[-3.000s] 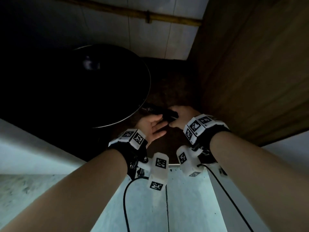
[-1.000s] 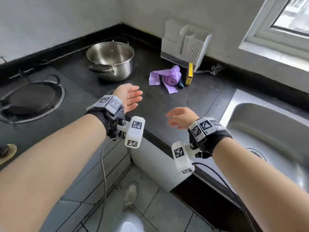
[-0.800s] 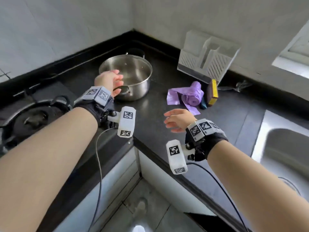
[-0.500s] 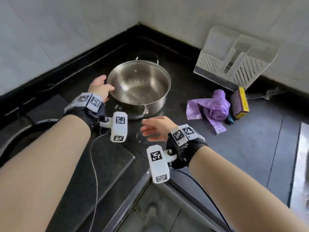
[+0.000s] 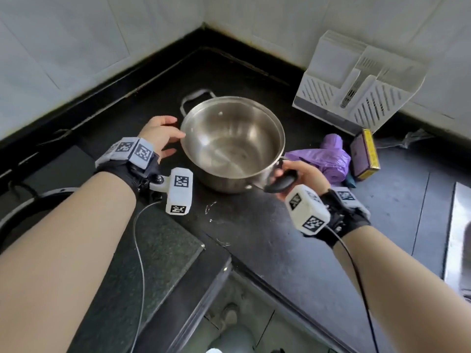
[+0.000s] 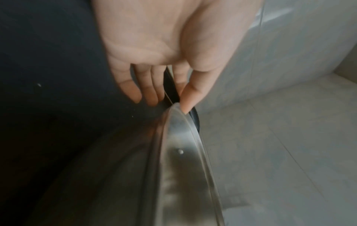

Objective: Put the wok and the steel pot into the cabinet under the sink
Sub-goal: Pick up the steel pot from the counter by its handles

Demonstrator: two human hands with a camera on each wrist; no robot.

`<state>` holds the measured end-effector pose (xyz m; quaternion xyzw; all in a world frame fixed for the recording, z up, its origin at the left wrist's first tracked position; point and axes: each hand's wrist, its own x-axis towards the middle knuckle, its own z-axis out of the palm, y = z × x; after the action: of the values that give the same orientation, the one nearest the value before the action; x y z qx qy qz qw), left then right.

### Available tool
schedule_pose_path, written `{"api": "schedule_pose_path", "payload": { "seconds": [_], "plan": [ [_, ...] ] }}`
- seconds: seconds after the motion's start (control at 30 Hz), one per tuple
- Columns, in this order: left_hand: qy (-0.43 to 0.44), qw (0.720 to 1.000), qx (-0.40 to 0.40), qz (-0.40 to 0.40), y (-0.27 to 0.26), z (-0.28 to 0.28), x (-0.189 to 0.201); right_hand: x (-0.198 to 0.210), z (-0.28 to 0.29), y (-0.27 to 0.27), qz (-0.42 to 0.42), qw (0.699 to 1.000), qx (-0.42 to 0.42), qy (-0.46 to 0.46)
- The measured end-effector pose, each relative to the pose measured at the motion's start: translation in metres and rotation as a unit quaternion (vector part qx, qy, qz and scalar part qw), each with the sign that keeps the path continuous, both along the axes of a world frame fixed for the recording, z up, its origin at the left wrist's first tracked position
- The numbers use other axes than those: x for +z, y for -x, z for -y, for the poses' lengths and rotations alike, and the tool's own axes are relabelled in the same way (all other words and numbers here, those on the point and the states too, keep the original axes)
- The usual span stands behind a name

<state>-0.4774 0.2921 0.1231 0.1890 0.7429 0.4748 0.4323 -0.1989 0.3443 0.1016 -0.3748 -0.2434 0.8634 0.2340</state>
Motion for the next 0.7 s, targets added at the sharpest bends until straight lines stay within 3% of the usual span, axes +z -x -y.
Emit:
{"api": "schedule_pose_path", "payload": {
  "seconds": [0.13,0.23,0.33,0.43,0.7],
  "plan": [
    [-0.013,1.0,0.008,-0.005,-0.012,-0.011,0.004,0.004,-0.028,-0.041,0.136,0.984,-0.112,-0.021],
    [-0.018,0.999,-0.023,0.024,-0.028,-0.019,0.003,0.003,-0.032,-0.062,0.181,0.977,-0.106,-0.045],
    [0.017,0.996,-0.089,-0.014,-0.049,-0.025,0.005,0.005,-0.019,-0.076,0.204,0.968,-0.138,-0.038],
    [0.068,0.991,-0.099,-0.055,-0.065,-0.015,0.003,0.008,-0.003,-0.09,0.201,0.966,-0.156,-0.034],
    [0.128,0.972,-0.18,0.077,-0.153,0.052,-0.007,0.007,0.071,-0.196,0.107,0.981,-0.162,-0.001]
  ]
}}
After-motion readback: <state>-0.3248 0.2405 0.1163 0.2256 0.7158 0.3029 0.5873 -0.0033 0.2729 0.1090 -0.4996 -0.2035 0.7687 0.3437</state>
